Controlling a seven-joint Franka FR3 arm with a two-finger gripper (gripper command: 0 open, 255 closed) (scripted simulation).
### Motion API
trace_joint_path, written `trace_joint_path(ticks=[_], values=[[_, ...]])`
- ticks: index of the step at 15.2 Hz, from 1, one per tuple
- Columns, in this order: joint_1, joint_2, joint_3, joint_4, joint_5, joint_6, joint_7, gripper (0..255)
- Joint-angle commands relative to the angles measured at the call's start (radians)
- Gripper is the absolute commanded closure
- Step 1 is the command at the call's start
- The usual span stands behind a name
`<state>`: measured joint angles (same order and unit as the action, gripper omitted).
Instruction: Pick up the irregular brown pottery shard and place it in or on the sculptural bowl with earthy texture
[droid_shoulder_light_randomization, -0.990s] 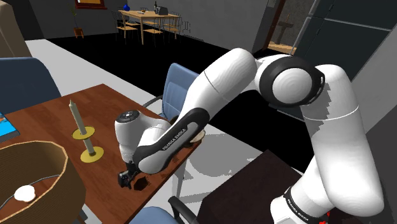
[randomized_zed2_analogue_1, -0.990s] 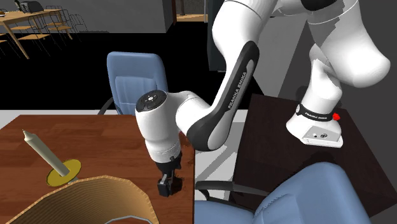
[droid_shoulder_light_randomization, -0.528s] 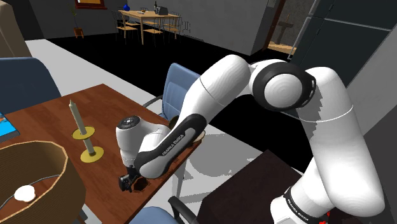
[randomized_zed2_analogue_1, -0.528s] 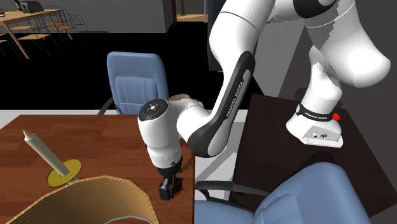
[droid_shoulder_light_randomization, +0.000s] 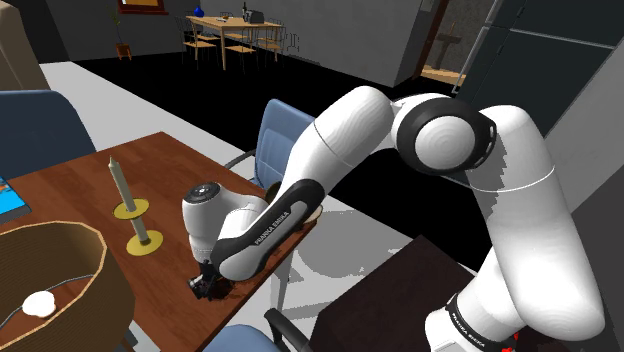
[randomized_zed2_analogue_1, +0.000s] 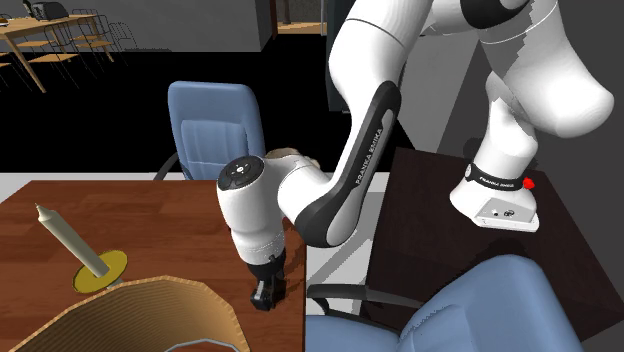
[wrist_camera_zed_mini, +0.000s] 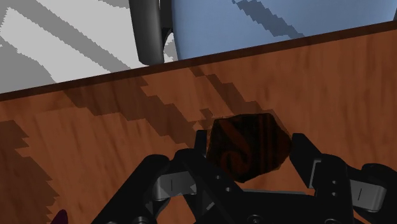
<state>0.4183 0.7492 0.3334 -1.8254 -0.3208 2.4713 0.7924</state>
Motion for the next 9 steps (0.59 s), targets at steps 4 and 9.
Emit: trace_joint_path(ticks=[4,9], values=[[0.000,0.000,0.000,0.000,0.000,0.000,0.000,255],[-0.009,-0.033,0.012,-0.011,0.011,-0.023,-0.006,255]])
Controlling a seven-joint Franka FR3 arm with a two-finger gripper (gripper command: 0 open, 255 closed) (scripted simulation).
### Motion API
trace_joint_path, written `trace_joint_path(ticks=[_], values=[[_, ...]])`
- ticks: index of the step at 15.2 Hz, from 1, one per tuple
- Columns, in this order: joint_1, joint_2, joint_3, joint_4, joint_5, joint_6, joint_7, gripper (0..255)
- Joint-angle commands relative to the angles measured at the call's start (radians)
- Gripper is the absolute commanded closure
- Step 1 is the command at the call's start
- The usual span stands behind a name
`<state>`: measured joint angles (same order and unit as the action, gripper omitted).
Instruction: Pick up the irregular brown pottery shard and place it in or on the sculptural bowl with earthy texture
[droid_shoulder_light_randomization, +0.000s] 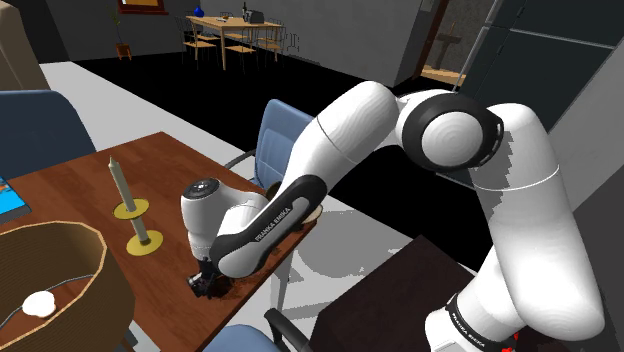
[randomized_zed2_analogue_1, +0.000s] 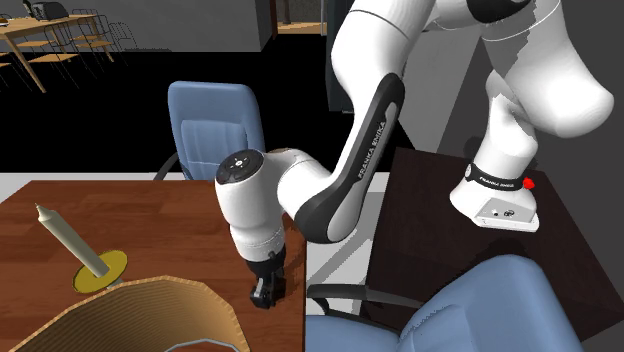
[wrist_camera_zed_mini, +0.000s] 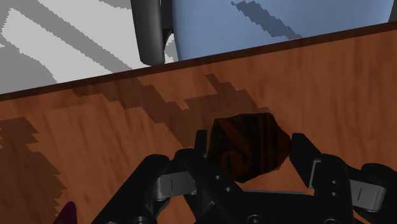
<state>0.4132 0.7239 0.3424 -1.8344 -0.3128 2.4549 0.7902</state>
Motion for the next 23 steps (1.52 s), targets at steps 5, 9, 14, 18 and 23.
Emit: trace_joint_path(ticks=[5,9,14,18,23], values=[[-0.018,-0.061,0.022,-0.015,0.023,-0.046,-0.014,255],[-0.029,-0.102,0.037,-0.021,0.039,-0.080,-0.023,255],[-0.042,-0.150,0.055,-0.024,0.061,-0.124,-0.035,255],[-0.052,-0.188,0.068,-0.022,0.078,-0.161,-0.045,255],[-0.063,-0.231,0.082,-0.015,0.100,-0.209,-0.057,255]])
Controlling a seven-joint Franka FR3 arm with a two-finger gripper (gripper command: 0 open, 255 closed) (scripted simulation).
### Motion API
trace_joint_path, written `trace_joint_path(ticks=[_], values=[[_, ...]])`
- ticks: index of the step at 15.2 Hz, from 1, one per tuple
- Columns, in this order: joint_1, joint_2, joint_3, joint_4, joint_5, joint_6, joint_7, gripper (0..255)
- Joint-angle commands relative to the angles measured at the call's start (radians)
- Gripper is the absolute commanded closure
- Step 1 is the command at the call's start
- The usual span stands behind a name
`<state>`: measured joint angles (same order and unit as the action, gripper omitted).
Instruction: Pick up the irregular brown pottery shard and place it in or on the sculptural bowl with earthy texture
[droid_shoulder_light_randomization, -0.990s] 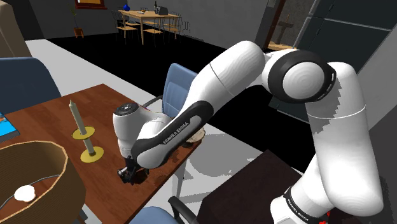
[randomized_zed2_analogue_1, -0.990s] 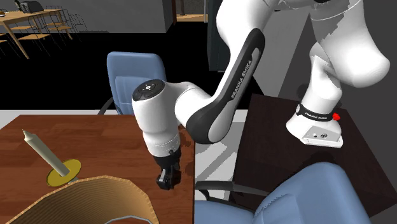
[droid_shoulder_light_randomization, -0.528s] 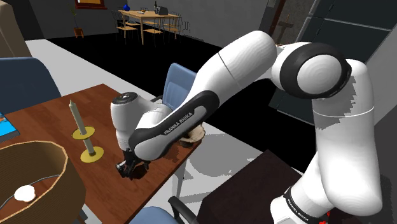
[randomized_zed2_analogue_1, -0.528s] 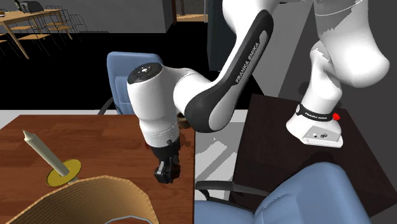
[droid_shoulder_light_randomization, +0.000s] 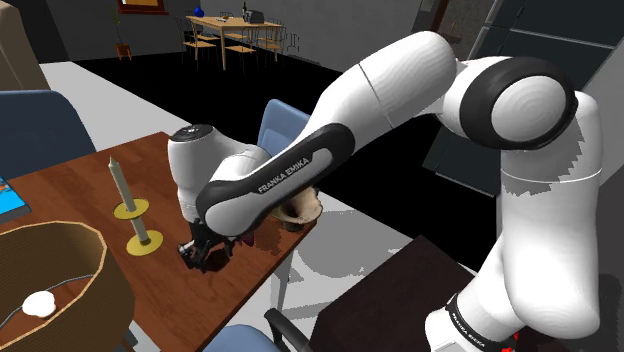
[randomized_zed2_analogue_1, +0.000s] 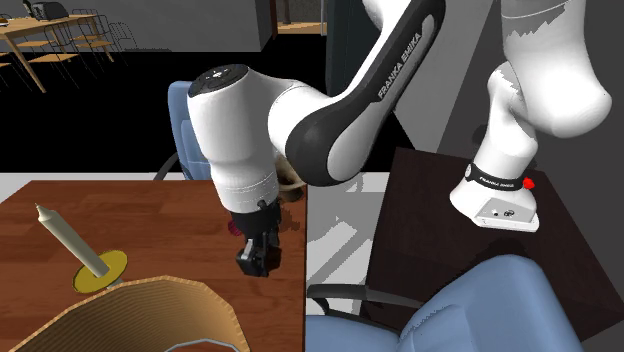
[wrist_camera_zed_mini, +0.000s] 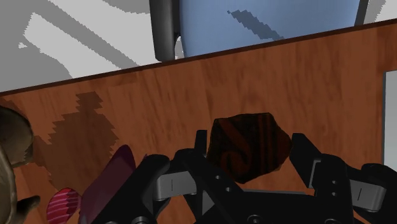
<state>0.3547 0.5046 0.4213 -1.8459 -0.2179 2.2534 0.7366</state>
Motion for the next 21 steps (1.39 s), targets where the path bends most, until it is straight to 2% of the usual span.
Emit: trace_joint_path(ticks=[1,16,21], values=[[-0.006,-0.020,0.006,-0.002,0.010,-0.018,-0.006,255],[-0.028,-0.127,0.037,0.055,0.066,-0.173,-0.038,255],[-0.121,-0.201,0.016,-0.037,0.101,-0.147,-0.157,255]])
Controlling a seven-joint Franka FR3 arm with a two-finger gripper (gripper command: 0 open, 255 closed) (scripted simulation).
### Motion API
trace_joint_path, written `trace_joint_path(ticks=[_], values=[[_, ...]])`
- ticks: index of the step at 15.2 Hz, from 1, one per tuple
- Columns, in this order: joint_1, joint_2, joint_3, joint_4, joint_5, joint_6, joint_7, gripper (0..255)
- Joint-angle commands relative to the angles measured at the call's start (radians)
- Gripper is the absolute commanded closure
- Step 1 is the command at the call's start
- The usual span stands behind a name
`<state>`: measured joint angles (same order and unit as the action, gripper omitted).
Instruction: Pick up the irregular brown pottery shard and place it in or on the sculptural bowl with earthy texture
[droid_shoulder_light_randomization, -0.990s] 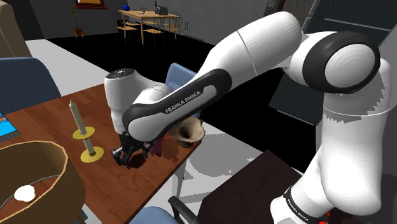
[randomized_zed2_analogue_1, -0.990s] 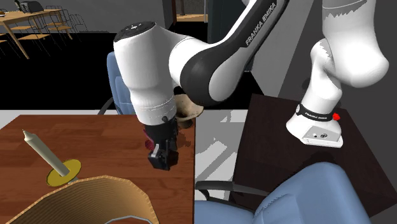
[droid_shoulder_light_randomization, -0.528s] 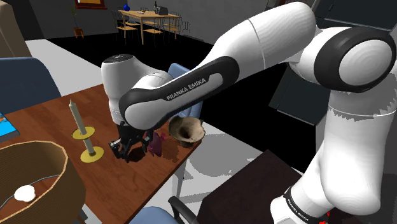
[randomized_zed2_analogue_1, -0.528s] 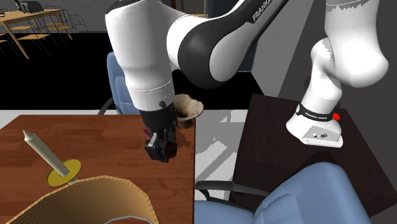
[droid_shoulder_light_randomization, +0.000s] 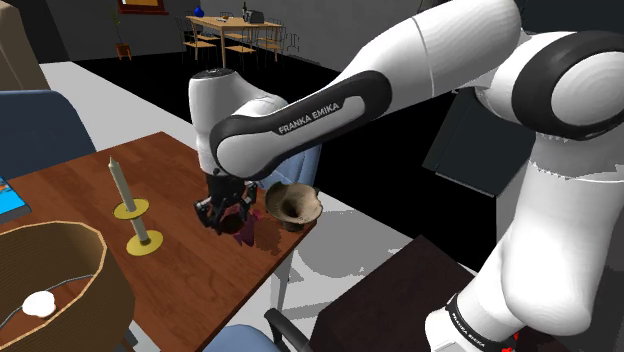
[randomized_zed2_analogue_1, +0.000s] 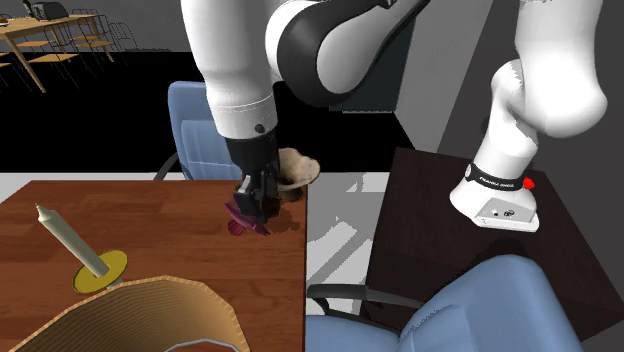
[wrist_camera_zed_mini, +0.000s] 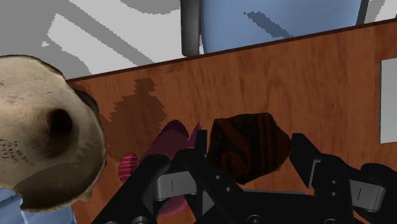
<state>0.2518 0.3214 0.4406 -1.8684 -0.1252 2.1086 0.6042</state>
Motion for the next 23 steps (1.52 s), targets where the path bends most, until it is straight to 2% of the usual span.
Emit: trace_joint_path(ticks=[1,10,20,23], values=[[-0.035,-0.030,-0.009,-0.029,0.015,0.002,-0.049,255],[-0.178,-0.101,-0.074,-0.106,0.051,0.017,-0.268,255],[-0.316,-0.095,-0.162,-0.080,0.057,0.000,-0.498,255],[-0.315,-0.076,-0.164,-0.097,0.049,0.036,-0.493,255]])
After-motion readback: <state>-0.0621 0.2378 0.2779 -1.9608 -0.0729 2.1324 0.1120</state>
